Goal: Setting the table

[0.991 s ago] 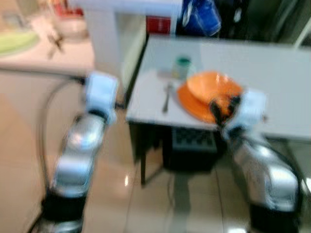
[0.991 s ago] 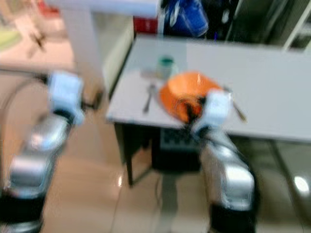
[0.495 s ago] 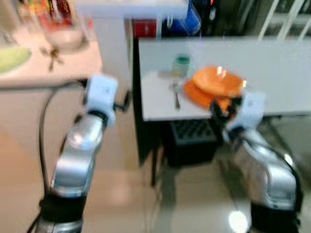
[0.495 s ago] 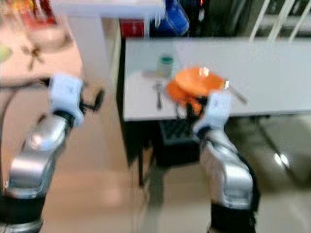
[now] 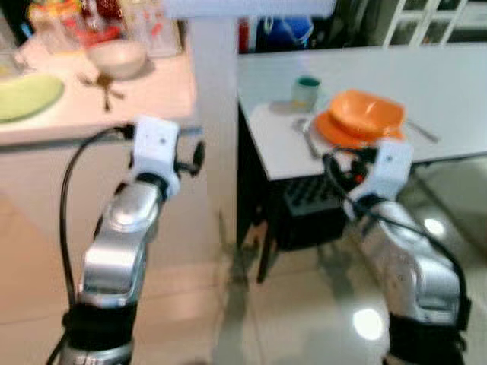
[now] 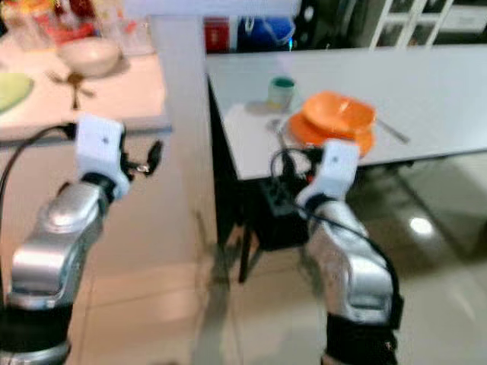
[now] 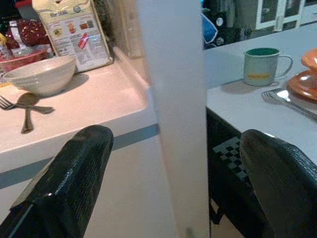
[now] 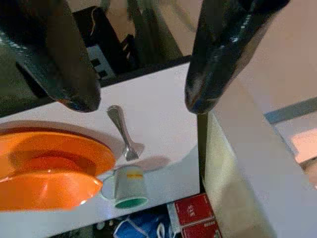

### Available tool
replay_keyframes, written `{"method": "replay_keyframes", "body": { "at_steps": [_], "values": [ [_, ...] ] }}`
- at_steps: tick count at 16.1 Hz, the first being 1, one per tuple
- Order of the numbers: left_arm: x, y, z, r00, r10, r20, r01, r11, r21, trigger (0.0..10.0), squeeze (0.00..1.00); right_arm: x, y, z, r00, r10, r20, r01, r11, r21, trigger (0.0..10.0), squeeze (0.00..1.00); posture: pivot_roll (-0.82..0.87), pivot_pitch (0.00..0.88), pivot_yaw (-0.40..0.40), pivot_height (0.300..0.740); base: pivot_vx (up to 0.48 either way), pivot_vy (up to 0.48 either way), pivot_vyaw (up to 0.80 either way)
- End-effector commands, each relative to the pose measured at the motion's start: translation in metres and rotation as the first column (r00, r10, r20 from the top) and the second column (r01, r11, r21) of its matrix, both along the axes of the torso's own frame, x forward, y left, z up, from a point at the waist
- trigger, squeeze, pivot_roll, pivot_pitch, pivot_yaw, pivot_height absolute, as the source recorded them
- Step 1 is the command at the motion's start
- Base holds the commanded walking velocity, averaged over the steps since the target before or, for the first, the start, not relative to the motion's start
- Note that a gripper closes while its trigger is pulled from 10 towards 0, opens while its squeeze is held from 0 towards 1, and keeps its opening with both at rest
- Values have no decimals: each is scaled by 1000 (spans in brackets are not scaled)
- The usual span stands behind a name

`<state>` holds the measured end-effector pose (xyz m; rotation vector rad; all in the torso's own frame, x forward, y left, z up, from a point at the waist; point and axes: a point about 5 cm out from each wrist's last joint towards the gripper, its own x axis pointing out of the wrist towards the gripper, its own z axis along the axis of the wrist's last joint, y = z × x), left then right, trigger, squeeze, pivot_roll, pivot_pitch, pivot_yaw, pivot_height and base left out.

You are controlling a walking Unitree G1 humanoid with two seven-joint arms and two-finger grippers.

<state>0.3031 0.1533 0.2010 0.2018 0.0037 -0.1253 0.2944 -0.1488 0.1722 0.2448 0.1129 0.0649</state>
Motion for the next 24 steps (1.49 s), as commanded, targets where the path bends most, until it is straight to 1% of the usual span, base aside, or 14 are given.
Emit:
{"method": "replay_keyframes", "body": {
  "at_steps": [1, 5, 8, 9, 10, 11, 12, 13, 18, 19, 20, 21, 23, 24],
  "values": [
    [0, 5, 6, 1000, 21, 14, -21, 1000, 2, 10000, 1000, 1, 6, 8, 999, 31, 39, -32, 999, 17, 10000, 1000, -4, 0, -30, 740, 0, 480, 0],
    [0, 6, 7, 1000, 27, 14, -27, 1000, -3, 10000, 1000, 2, 8, 11, 997, 46, 55, -47, 999, 6, 10000, 1000, -1, 0, -33, 740, 0, 480, 0],
    [0, 8, 9, 999, 45, 26, -45, 999, 13, 10000, 1000, 5, 11, 17, 994, 69, 81, -67, 997, -25, 10000, 1000, 6, 0, -40, 740, 0, 480, 0],
    [0, 8, 10, 998, 50, 30, -51, 999, 19, 10000, 820, 6, 13, 20, 993, 77, 94, -73, 996, -43, 10000, 1000, 12, 0, -45, 740, 0, 480, 0],
    [0, 9, 10, 998, 52, 33, -53, 998, 23, 10000, 369, 8, 14, 22, 991, 83, 102, -78, 995, -56, 10000, 1000, 14, 0, -47, 740, 0, 480, 0],
    [0, 9, 11, 998, 52, 34, -53, 998, 24, 10000, 161, 9, 14, 22, 991, 85, 104, -79, 995, -60, 10000, 1000, 17, 0, -49, 740, 0, 480, 0],
    [0, 8, 11, 998, 51, 38, -52, 998, 26, 10000, 0, 9, 14, 22, 991, 86, 104, -80, 994, -68, 10000, 1000, 17, 0, -49, 740, 0, 480, 0],
    [0, 8, 12, 998, 50, 47, -52, 998, 35, 10000, 0, 9, 14, 20, 991, 90, 98, -81, 993, -89, 10000, 0, 12, 0, -45, 740, 0, 480, 0],
    [-2, 7, 10, 997, 58, 53, -60, 997, 47, 10000, 0, 12, 10, 21, 989, 74, 125, -54, 986, -155, 10000, 0, 10, 0, -52, 740, 0, 480, 0],
    [-3, 5, 11, 996, 49, 74, -53, 997, 48, 10000, 0, 12, 10, 22, 988, 77, 135, -55, 985, -165, 10000, 0, 18, 0, -56, 740, 0, 480, 0],
    [-4, 3, 16, 993, 29, 111, -39, 995, 88, 10000, 0, 13, 10, 21, 987, 81, 137, -58, 984, -167, 10000, 0, 18, 0, -56, 740, 0, -480, 0],
    [-4, 2, 20, 991, 32, 130, -45, 994, 99, 10000, 0, 14, 12, 20, 987, 86, 136, -63, 984, -168, 10000, 0, 35, 0, -66, 740, 0, -480, 0],
    [-6, 3, 20, 990, 56, 132, -68, 994, 91, 10000, 0, 15, 14, 21, 986, 90, 140, -66, 983, -169, 10000, 0, 41, 0, -73, 740, 0, -379, 0],
    [-6, 4, 19, 988, 73, 136, -84, 994, 74, 10000, 0, 16, 13, 21, 986, 86, 143, -60, 983, -171, 10000, 0, 40, 0, -73, 740, 0, 0, 0]
  ]
}}
